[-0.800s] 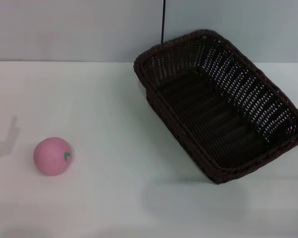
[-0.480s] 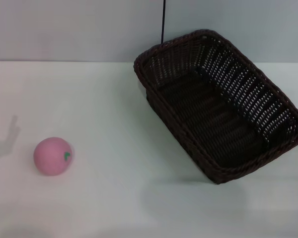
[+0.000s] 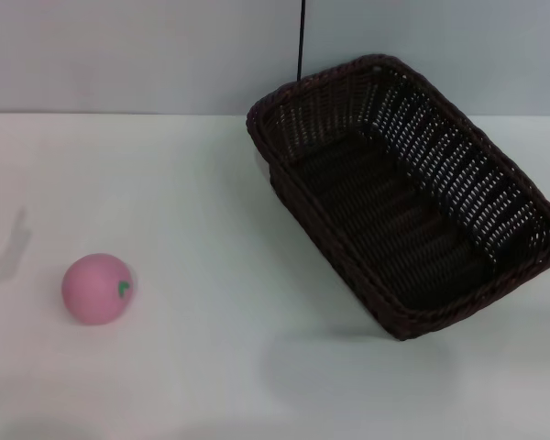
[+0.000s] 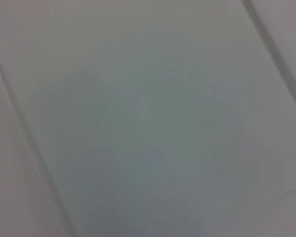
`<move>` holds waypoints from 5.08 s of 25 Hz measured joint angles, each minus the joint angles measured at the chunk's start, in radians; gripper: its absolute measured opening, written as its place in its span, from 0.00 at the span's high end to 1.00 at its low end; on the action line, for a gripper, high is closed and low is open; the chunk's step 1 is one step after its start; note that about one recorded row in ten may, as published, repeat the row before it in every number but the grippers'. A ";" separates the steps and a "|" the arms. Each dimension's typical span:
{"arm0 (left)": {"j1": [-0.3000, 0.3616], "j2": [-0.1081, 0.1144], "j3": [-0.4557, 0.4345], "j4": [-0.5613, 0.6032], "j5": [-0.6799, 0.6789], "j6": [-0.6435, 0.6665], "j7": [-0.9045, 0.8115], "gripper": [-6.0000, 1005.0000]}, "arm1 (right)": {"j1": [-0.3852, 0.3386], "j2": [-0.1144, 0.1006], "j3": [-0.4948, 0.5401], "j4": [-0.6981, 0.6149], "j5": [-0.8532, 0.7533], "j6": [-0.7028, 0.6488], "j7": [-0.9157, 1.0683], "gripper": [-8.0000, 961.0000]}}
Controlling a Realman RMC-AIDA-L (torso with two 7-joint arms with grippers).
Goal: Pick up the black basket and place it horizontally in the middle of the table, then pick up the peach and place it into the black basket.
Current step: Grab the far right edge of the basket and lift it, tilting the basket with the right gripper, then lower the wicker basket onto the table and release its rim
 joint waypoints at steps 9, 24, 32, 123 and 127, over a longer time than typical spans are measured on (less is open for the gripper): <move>-0.012 0.000 0.000 0.001 0.005 0.001 -0.003 0.23 | 0.124 -0.056 -0.260 -0.656 -0.324 -0.103 0.729 0.42; 0.014 -0.002 0.008 0.003 0.008 0.007 -0.039 0.23 | 0.412 -0.129 -0.574 -0.393 -0.674 0.051 0.901 0.44; 0.020 -0.003 0.007 0.000 0.008 0.007 -0.039 0.24 | 0.441 -0.094 -0.676 -0.215 -0.575 0.273 0.817 0.45; 0.058 -0.009 0.060 -0.038 0.020 0.034 -0.028 0.27 | 0.422 0.005 -1.137 -0.196 -0.332 0.423 -0.102 0.76; 0.053 -0.008 0.060 -0.036 0.020 0.031 -0.028 0.27 | 0.423 0.005 -1.138 -0.196 -0.315 0.422 -0.082 0.73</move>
